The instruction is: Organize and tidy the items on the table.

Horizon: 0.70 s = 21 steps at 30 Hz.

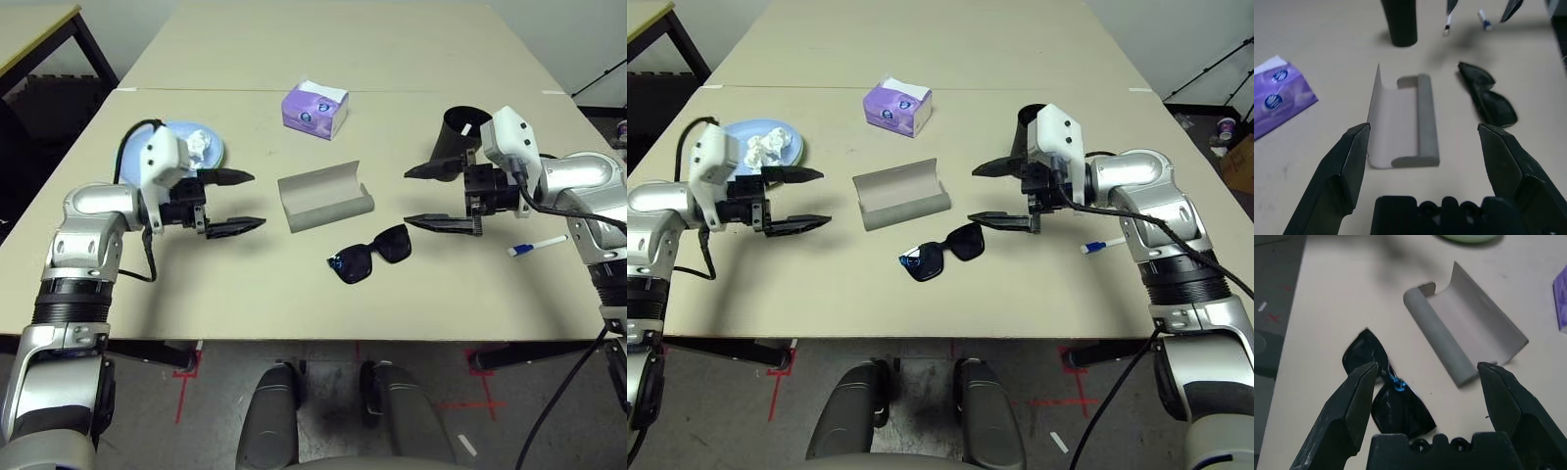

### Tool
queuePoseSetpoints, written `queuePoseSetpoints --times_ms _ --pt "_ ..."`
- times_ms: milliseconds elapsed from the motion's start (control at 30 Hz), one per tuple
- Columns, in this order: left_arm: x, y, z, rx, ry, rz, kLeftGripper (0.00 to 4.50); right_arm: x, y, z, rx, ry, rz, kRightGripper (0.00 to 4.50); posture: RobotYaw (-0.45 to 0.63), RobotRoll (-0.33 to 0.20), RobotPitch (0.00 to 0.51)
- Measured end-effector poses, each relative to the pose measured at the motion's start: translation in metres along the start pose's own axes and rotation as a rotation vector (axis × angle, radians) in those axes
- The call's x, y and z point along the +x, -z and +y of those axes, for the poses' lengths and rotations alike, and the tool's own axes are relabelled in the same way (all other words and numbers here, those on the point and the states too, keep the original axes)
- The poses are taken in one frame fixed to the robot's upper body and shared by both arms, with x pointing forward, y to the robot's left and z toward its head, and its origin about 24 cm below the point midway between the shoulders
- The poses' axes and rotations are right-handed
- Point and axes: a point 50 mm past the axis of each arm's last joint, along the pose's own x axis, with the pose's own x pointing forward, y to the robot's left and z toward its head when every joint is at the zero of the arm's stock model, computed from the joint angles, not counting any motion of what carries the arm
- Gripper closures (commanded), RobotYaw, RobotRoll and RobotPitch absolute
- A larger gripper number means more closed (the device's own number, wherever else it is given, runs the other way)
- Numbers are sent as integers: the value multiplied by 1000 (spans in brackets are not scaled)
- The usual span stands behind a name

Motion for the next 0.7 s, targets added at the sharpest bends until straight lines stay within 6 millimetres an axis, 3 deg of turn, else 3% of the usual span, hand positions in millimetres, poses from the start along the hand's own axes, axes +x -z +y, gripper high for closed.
queuePoseSetpoints --times_ms 333,700 --pt "4 16 -21 -51 18 -41 22 22 -15 -3 -129 -81 177 0 23 0 175" --pt "6 21 -25 -40 4 -54 22 41 -28 0 -287 -130 363 0 23 0 168"
